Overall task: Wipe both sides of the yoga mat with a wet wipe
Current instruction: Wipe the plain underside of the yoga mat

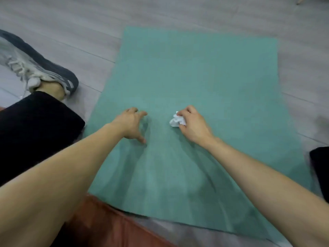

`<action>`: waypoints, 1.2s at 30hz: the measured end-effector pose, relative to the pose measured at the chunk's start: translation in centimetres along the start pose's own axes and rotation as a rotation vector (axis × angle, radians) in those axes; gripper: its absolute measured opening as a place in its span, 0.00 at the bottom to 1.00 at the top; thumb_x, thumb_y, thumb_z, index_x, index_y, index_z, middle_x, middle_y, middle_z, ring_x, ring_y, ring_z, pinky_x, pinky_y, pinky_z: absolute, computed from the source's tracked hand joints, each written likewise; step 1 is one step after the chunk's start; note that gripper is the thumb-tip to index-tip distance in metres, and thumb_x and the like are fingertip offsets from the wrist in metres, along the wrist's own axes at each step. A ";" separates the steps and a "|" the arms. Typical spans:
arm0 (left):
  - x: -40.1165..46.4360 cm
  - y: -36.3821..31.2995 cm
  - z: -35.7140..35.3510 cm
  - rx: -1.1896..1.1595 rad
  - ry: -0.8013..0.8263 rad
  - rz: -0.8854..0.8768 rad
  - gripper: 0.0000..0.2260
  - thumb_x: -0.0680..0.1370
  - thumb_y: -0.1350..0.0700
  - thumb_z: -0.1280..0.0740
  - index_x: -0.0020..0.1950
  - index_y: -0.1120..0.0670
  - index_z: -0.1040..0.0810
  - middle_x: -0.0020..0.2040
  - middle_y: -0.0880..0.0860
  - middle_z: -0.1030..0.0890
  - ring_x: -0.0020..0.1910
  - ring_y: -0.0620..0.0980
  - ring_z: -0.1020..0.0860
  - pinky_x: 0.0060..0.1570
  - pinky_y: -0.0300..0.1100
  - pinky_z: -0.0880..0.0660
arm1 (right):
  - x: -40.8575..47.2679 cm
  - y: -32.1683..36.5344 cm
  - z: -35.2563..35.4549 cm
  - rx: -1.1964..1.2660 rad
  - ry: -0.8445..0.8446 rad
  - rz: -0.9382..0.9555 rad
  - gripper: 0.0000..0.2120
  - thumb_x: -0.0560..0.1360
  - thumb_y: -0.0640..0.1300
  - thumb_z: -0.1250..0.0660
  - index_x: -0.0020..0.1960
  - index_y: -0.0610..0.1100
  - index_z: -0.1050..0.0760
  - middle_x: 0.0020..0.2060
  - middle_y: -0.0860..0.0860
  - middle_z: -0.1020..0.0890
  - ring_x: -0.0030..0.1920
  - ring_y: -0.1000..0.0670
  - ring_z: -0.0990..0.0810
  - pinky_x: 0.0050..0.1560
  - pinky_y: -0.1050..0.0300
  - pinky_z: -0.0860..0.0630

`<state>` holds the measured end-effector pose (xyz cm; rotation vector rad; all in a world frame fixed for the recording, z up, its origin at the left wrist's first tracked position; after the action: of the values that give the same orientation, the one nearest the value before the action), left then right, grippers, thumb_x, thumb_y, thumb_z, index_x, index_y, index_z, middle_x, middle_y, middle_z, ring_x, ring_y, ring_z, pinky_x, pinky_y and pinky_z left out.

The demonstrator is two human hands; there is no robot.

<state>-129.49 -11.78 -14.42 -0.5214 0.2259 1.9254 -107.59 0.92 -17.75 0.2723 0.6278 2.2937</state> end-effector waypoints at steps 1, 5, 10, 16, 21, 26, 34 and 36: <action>1.7 0.0 0.6 -0.011 -0.007 0.046 0.63 0.57 0.31 0.17 0.84 0.43 0.45 0.82 0.56 0.42 0.82 0.60 0.43 0.77 0.59 0.35 | 1.4 -0.9 0.3 0.005 -0.050 -0.011 0.16 0.77 0.38 0.34 0.63 0.44 0.19 0.59 0.46 0.23 0.55 0.41 0.18 0.58 0.51 0.23; 6.8 -0.2 2.2 -0.053 0.028 0.203 0.72 0.52 0.32 0.15 0.84 0.37 0.58 0.85 0.54 0.55 0.84 0.62 0.55 0.74 0.73 0.39 | 9.1 -4.1 2.8 -0.018 -0.337 -0.060 0.14 0.76 0.39 0.34 0.59 0.43 0.16 0.55 0.44 0.19 0.55 0.40 0.19 0.57 0.50 0.24; 9.8 1.4 0.9 -0.026 0.059 0.179 0.73 0.40 0.23 0.22 0.82 0.34 0.49 0.81 0.52 0.40 0.78 0.62 0.37 0.69 0.65 0.27 | 14.5 -7.5 0.3 -0.108 -0.427 -0.179 0.13 0.76 0.36 0.38 0.52 0.44 0.16 0.56 0.45 0.19 0.60 0.40 0.23 0.60 0.47 0.25; 9.0 0.7 1.7 0.094 -0.034 0.136 0.67 0.47 0.22 0.22 0.82 0.35 0.46 0.77 0.49 0.32 0.74 0.57 0.29 0.63 0.54 0.23 | 15.0 -7.0 -2.5 0.068 -0.466 -0.175 0.15 0.74 0.35 0.38 0.50 0.45 0.14 0.61 0.46 0.16 0.64 0.43 0.19 0.65 0.57 0.26; 8.5 0.5 1.9 0.080 -0.029 0.136 0.64 0.48 0.22 0.22 0.81 0.33 0.45 0.80 0.50 0.35 0.76 0.57 0.32 0.65 0.55 0.24 | 11.4 3.1 -8.1 0.057 -0.005 0.550 0.11 0.73 0.34 0.33 0.53 0.39 0.15 0.52 0.41 0.19 0.54 0.39 0.22 0.58 0.51 0.23; 7.8 0.5 1.8 0.047 -0.030 0.157 0.66 0.50 0.21 0.23 0.82 0.32 0.51 0.85 0.47 0.46 0.83 0.55 0.43 0.71 0.60 0.32 | 18.4 -10.2 1.1 -0.180 -0.330 -0.161 0.18 0.77 0.50 0.37 0.58 0.40 0.16 0.56 0.45 0.19 0.60 0.42 0.20 0.51 0.71 0.32; 7.9 0.3 2.1 0.046 -0.042 0.150 0.65 0.47 0.20 0.25 0.80 0.30 0.48 0.81 0.48 0.38 0.81 0.55 0.38 0.66 0.59 0.26 | 13.7 3.4 -8.4 0.014 0.046 0.416 0.10 0.78 0.39 0.35 0.55 0.42 0.16 0.53 0.44 0.21 0.52 0.40 0.20 0.53 0.49 0.21; 7.7 0.4 2.1 0.037 -0.044 0.155 0.65 0.49 0.20 0.24 0.81 0.30 0.50 0.84 0.47 0.44 0.83 0.54 0.42 0.70 0.60 0.29 | 14.5 0.7 -5.4 0.034 -0.025 0.424 0.13 0.79 0.45 0.36 0.56 0.44 0.14 0.51 0.44 0.20 0.53 0.40 0.19 0.54 0.53 0.23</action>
<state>-132.91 -4.71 -16.11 -0.4475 0.2803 2.0764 -120.27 8.72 -21.86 0.4887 0.6443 2.6793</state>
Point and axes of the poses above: each hand's wrist, its own x-axis towards the middle knuckle, its own z-axis out of the back of the hand, y = z × x, the point moved 2 cm from there along x, towards the middle knuckle
